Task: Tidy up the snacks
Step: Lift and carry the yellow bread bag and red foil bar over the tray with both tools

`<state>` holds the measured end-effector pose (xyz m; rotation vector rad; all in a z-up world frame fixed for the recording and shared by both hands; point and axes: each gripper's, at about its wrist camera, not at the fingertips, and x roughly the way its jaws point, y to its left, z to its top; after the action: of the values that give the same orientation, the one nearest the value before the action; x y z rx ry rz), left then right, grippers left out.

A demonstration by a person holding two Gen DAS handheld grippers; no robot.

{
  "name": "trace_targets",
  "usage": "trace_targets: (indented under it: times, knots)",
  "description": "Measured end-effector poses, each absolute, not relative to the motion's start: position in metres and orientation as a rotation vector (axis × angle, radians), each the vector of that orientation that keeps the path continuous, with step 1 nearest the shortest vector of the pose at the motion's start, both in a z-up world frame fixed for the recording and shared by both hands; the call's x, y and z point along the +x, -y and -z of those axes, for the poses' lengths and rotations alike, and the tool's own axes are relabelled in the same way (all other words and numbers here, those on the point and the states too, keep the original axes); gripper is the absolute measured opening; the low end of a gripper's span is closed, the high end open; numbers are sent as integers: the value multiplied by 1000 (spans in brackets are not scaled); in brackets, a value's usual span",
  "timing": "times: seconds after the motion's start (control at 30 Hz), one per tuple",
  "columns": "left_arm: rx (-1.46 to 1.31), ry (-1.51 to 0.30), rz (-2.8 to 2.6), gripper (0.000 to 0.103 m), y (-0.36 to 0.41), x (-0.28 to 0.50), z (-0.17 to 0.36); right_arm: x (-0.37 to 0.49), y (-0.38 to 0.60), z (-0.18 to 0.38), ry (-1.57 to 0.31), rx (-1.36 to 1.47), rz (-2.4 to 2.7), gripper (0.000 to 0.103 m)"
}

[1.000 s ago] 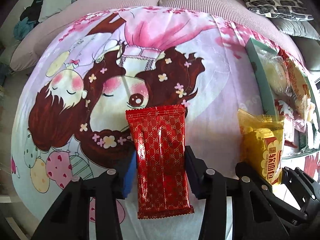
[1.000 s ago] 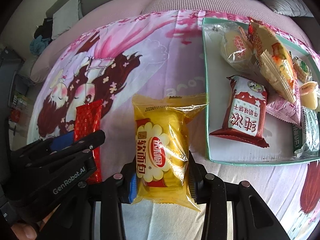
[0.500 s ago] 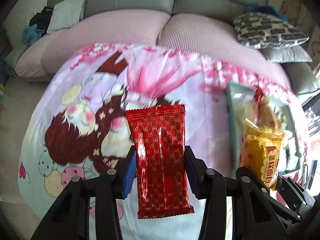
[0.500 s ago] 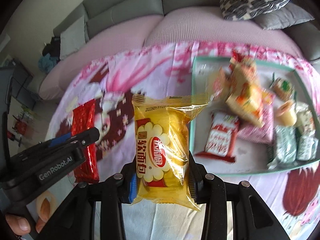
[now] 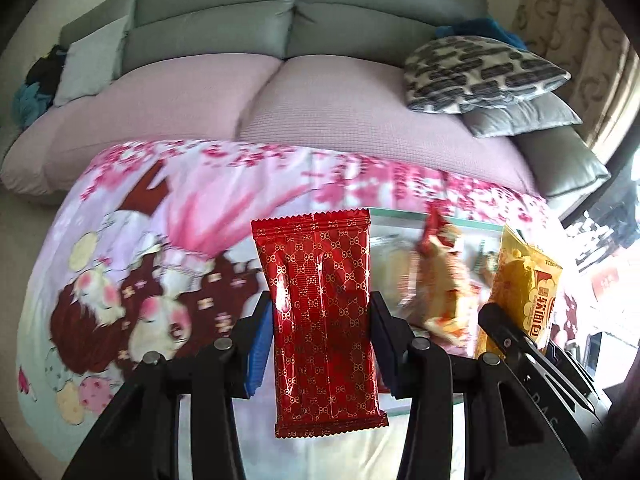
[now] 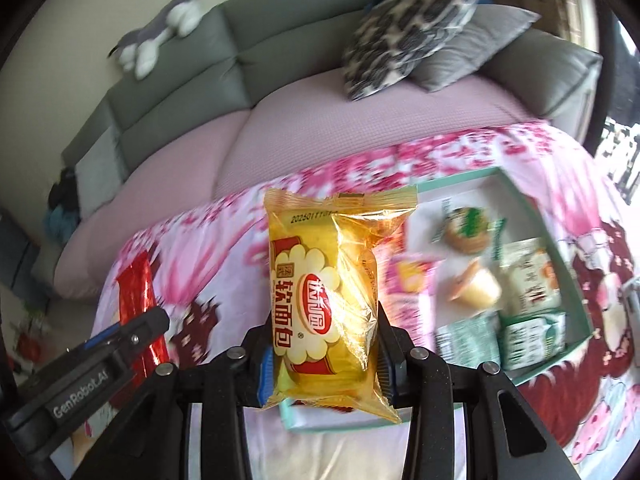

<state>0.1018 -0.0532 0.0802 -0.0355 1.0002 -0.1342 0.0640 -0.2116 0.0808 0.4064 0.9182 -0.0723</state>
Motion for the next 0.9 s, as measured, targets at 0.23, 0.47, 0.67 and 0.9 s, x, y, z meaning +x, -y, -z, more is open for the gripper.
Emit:
trace_targets:
  times: [0.23, 0.47, 0.67, 0.9]
  knots:
    - [2, -1007, 216, 47, 102, 107, -75, 57, 261, -72, -904, 439, 183, 42]
    - [39, -1015, 281, 47, 138, 109, -70, 43, 305, -62, -902, 481, 296, 42]
    - [67, -1026, 332, 47, 162, 109, -64, 37, 329, -54, -900, 499, 348, 42]
    - [94, -1062, 378, 47, 193, 119, -53, 41, 342, -46, -903, 491, 351, 42]
